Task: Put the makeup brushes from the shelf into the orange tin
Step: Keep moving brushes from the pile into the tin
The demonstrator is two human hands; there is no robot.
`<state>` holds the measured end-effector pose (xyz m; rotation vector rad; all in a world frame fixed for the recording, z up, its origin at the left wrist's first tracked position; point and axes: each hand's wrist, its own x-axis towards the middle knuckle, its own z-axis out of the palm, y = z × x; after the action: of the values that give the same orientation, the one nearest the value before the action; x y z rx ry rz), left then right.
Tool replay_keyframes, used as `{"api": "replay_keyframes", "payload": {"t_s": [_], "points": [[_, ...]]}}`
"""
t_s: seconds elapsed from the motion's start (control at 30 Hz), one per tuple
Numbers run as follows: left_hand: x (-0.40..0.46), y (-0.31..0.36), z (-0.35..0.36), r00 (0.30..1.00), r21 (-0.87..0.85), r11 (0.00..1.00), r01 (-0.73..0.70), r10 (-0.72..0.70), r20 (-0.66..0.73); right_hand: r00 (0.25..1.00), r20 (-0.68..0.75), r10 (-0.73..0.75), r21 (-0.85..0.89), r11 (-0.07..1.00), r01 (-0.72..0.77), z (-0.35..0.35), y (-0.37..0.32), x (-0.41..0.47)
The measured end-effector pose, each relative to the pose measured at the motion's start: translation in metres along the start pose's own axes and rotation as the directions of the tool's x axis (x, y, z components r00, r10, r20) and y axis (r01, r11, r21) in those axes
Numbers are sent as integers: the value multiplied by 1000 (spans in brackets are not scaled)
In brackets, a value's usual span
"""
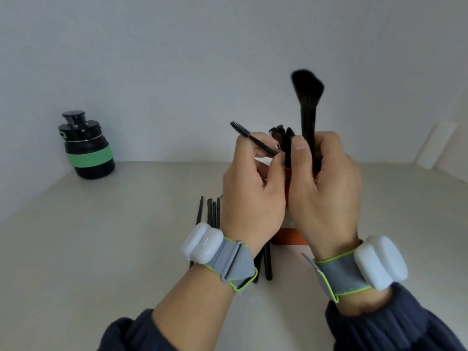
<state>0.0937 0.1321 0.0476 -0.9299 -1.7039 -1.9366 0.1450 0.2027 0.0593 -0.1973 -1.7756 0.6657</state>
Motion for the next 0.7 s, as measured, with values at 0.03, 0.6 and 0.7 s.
{"api": "replay_keyframes", "payload": {"t_s": [0.03,0.6,0.7], "points": [[0,0,1,1000,-19,1000,11,-11,-4,1000,11,4,-9,1000,-4,-1,-1,0],[-1,1,-2,1000,40,999,-14,15,-8,999,26,-42,-12,999,43,1,1,-1],[0,1,-4,1000,9,1000,-29,29,-2,999,34,-33,0,999,33,3,1,-2]]}}
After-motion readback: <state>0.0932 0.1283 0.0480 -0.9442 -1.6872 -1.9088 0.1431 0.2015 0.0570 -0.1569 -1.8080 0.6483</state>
